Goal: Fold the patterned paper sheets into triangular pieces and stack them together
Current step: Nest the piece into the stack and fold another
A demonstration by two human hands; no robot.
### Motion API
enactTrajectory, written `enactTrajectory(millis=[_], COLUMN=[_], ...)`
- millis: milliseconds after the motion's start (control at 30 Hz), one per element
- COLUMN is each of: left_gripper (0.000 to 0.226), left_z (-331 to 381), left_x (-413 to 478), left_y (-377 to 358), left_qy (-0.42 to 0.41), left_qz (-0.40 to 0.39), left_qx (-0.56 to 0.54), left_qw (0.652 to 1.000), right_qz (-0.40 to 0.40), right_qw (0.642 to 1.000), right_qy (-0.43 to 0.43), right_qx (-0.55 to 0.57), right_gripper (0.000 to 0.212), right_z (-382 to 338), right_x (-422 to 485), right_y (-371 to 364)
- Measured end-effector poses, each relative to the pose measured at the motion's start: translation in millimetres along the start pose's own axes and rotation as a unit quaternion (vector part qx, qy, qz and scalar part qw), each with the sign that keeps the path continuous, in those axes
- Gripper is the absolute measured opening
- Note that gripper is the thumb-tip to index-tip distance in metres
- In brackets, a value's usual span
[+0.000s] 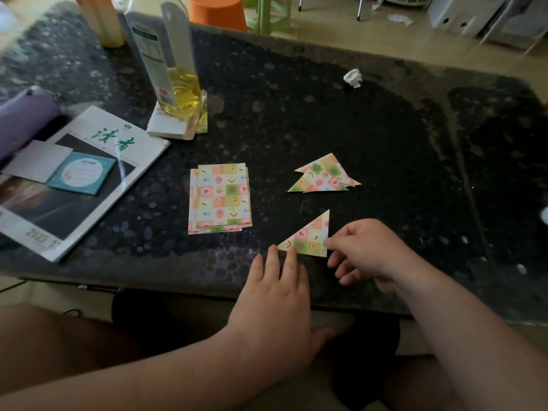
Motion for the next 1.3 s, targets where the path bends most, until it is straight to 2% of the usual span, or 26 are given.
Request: enactTrajectory(millis=[233, 567, 733, 900, 1000, 1100, 1167, 1233, 1300], left_gripper=[0.099, 0.097, 0.096, 0.097, 0.093, 0.085, 0.083, 0.081, 0.084], left_z=[0.0, -1.6, -9.9, -10.0, -12.2, -15.8, -17.8, -17.8, -16.4], left_x=[-0.9, 2.1, 5.5, 8.1, 8.2, 9.3, 11.0, 11.9, 11.7], left_y=[4.6, 7.7, 16.2, 13.9, 19.2, 26.4, 26.7, 24.9, 21.5], left_qy=[-0.005, -0.012, -0.002, -0.007, -0.006, -0.002, -0.002, -0.009, -0.014], left_qz=[0.021, 0.052, 0.109, 0.115, 0.137, 0.153, 0.148, 0.14, 0.131], left_qx=[-0.001, 0.001, -0.019, -0.033, -0.038, -0.027, -0.014, -0.007, -0.006], left_qw=[1.0, 0.999, 0.994, 0.993, 0.99, 0.988, 0.989, 0.99, 0.991], right_qz=[0.005, 0.044, 0.042, 0.06, 0.015, -0.022, -0.03, -0.005, 0.03], right_qw=[1.0, 0.995, 0.992, 0.991, 0.994, 0.993, 0.993, 0.994, 0.991], right_qy=[0.01, 0.065, 0.086, 0.117, 0.097, 0.091, 0.1, 0.109, 0.116], right_qx=[0.009, -0.062, -0.083, -0.015, 0.055, 0.075, 0.056, 0.002, -0.054], right_gripper=[0.01, 0.014, 0.014, 0.011, 0.013, 0.012, 0.007, 0.001, 0.007], right_z=[-0.2, -10.4, -13.0, -14.3, -11.4, -11.6, -13.0, -13.7, -14.3], right_x=[3.4, 8.4, 9.1, 7.6, 11.2, 11.6, 9.6, 9.5, 12.5], right_y=[-1.5, -1.1, -2.2, 4.6, 0.0, -4.0, -4.8, -1.6, 2.4])
Point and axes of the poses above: each hand's wrist, its own x-axis towards the middle knuckle, its own y-axis out of the back of the hand, z = x × y, the point moved 10 cm from there along x, towards the middle knuckle, and after that the axes turned 7 degrees about -y, right-handed, at the moved point
